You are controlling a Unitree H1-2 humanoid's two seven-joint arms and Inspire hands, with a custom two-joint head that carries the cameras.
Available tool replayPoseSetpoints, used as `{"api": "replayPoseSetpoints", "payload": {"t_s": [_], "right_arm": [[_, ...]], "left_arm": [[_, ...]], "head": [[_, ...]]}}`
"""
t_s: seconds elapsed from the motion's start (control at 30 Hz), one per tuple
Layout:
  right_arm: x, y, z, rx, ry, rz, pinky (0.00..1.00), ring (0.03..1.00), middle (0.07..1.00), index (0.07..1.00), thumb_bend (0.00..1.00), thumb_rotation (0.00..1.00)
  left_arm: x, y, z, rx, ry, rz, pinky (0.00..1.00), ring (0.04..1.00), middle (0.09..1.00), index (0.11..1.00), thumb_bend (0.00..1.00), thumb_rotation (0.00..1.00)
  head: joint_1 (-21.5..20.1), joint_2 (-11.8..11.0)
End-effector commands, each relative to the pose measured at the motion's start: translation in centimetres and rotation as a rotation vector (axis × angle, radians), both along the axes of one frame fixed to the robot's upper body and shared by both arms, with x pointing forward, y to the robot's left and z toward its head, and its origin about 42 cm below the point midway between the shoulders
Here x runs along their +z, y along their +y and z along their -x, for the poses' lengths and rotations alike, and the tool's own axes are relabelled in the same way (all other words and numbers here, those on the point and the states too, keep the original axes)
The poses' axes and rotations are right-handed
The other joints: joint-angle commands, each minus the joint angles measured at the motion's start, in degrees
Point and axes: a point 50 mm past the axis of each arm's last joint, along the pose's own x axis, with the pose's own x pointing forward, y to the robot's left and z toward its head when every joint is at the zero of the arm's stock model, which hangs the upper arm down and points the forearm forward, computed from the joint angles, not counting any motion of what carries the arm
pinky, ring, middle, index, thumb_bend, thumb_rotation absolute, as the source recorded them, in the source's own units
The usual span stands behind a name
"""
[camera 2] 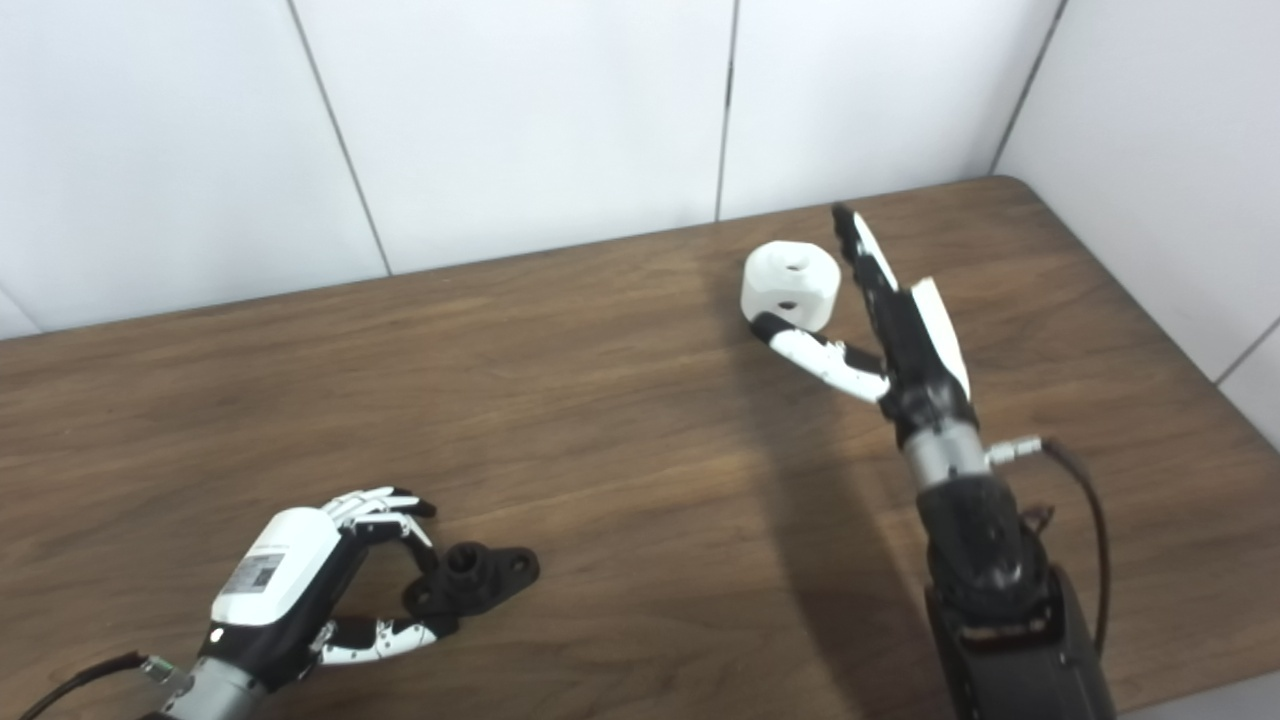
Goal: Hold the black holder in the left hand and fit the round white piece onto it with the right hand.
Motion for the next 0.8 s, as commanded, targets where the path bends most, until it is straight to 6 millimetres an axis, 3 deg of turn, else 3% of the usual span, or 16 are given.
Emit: {"api": "replayPoseSetpoints", "payload": {"t_s": [0.0, 0.07, 0.33, 0.53, 0.77], "right_arm": [[1.9, -0.5, -1.0, -0.011, -0.056, 0.087, 0.98, 0.979, 0.966, 0.947, 0.75, 0.40], [2.5, -1.0, -1.9, -0.024, -0.046, 0.146, 0.93, 0.950, 0.955, 0.947, 0.79, 0.40], [4.8, -2.7, -6.9, -0.039, -0.004, 0.340, 0.95, 0.996, 0.972, 0.905, 0.85, 0.35], [6.0, -3.8, -10.7, -0.050, 0.109, 0.480, 0.93, 1.000, 0.992, 0.843, 0.95, 0.28], [7.0, -4.9, -13.7, -0.075, 0.241, 0.573, 0.92, 1.000, 0.986, 0.818, 1.00, 0.24]], "left_arm": [[-1.8, 1.4, 0.9, 0.003, 0.080, -0.077, 0.85, 0.849, 0.779, 0.488, 0.52, 0.06], [-1.8, 1.6, 0.9, 0.010, 0.081, -0.075, 0.84, 0.847, 0.776, 0.488, 0.52, 0.05], [-1.9, 2.2, 1.0, 0.016, 0.089, -0.082, 0.85, 0.853, 0.780, 0.488, 0.52, 0.05], [-1.9, 2.3, 1.2, 0.014, 0.092, -0.083, 0.85, 0.848, 0.781, 0.488, 0.52, 0.05], [-1.8, 2.5, 1.4, 0.016, 0.086, -0.084, 0.85, 0.847, 0.778, 0.488, 0.52, 0.05]], "head": [[-0.2, -0.1], [-0.5, -0.1], [-1.4, -0.1], [-1.6, 0.0], [-2.7, -0.1]]}}
